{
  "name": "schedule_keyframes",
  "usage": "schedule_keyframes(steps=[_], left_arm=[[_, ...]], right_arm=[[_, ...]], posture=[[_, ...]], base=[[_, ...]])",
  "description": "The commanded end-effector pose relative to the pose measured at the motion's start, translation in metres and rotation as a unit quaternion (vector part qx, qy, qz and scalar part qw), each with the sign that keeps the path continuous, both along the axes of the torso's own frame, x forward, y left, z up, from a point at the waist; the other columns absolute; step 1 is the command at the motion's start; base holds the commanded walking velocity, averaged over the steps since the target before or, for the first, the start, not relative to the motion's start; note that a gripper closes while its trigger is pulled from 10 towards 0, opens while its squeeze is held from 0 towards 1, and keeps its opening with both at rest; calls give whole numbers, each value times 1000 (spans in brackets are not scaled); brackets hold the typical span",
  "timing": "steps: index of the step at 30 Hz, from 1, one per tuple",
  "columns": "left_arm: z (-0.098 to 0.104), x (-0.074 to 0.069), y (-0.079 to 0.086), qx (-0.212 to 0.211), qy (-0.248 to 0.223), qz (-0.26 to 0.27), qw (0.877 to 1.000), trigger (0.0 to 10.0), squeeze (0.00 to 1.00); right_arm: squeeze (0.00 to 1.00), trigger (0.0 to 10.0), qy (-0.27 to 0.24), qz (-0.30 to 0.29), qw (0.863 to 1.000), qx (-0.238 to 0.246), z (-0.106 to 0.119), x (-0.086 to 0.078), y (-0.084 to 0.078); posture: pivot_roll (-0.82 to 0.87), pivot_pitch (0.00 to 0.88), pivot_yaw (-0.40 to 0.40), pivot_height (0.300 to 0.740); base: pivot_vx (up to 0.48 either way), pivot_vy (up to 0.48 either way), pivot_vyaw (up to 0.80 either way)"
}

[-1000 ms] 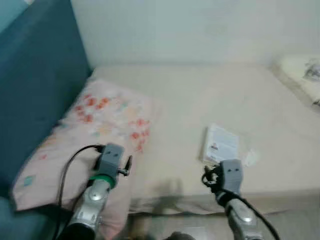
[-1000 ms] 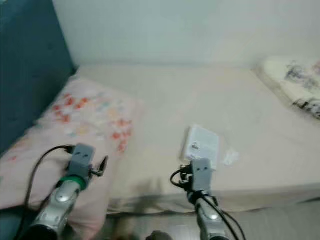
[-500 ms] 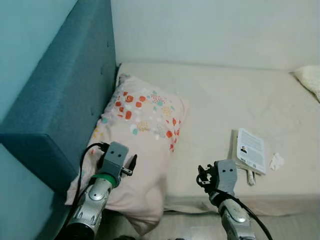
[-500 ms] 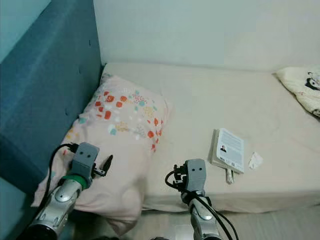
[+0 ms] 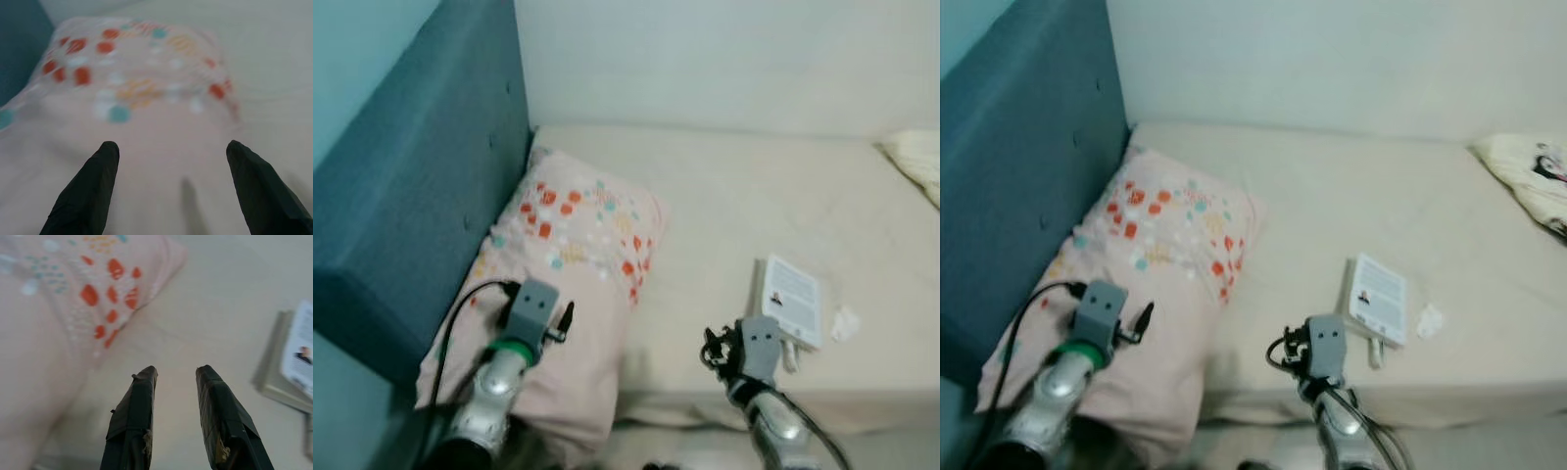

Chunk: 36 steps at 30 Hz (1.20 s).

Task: Clean up the room

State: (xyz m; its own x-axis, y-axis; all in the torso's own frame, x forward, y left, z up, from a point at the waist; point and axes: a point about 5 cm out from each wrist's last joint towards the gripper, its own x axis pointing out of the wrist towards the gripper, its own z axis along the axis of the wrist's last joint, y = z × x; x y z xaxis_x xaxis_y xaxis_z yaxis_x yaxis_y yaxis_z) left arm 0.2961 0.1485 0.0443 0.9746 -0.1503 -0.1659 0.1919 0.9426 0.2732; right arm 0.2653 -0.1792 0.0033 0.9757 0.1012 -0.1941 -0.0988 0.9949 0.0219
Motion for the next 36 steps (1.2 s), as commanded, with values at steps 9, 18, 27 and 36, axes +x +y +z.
schedule_keyframes(steps=[9, 18, 27, 36], left_arm=[[30, 12, 4, 43, -90, 36, 994, 10000, 0], [85, 24, 11, 202, -140, -13, 969, 10000, 0], [86, 67, 65, 119, 36, 47, 991, 10000, 0], [84, 73, 90, 56, 111, 75, 989, 10000, 0]], right_arm=[[0, 10000, 15, -8, 1000, 1, -7, -8, -3], [0, 10000, -48, 21, 998, -21, 14, 3, -3], [0, 10000, -153, 54, 987, 10, 71, 42, 13], [0, 10000, -148, 59, 986, 56, 71, 43, 26]], posture=[[19, 46, -13, 740], [23, 63, -7, 740], [49, 83, 15, 740], [69, 116, 41, 740]], base=[[0, 0, 0], [0, 0, 0], [0, 0, 0], [0, 0, 0]])
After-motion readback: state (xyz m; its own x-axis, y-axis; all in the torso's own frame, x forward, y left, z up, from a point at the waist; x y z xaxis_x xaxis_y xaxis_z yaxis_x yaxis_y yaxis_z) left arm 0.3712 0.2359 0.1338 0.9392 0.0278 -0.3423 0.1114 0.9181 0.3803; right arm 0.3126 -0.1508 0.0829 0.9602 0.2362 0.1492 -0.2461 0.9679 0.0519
